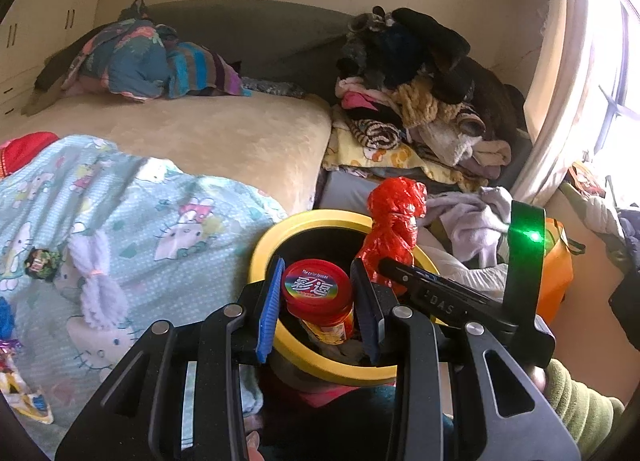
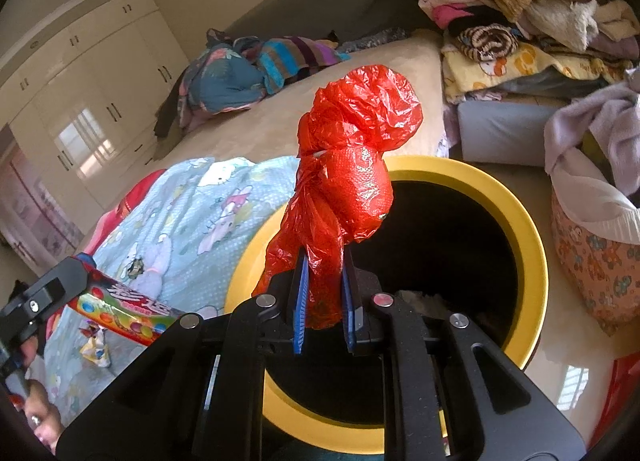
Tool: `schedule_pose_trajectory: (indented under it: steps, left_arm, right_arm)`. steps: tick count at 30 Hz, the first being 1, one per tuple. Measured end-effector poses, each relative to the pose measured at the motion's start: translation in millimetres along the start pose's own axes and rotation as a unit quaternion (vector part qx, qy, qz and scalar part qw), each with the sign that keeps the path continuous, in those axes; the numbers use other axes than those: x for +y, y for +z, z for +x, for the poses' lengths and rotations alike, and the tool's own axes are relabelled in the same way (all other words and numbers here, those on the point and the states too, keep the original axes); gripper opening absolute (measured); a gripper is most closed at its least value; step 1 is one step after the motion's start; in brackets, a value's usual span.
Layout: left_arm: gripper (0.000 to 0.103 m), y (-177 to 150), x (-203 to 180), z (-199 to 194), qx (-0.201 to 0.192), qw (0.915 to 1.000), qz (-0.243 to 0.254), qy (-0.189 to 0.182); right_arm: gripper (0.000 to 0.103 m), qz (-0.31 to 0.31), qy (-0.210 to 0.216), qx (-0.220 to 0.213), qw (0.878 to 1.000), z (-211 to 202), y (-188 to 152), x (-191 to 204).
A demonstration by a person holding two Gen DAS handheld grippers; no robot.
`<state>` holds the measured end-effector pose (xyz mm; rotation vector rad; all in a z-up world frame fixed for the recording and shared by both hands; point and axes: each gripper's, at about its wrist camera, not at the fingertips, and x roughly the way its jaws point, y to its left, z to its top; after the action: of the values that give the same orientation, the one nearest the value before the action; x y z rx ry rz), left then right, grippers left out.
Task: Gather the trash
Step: 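Open the left gripper over the bin dropping the tin while the right drops the red bag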
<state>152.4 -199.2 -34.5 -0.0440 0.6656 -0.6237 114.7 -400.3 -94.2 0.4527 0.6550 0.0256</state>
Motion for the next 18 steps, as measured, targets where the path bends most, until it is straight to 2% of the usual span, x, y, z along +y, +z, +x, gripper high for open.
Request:
schedule_pose_trajectory:
  steps: [11,18]
  left_arm:
    - [0.032,-6.1,-14.6,33.4,0.028,0.9995,0.01,-0.009]
    - [0.033,-6.3,-11.4,54.0,0.043,0.999,-0.003,-0.01]
  right_arm:
    - [0.01,0.028,-0.014,0.019,0.999,6.7,-3.0,-22.7]
    - [0.012,0.037,-0.015,0.029,0.999,10.3,-4.0,-31.0]
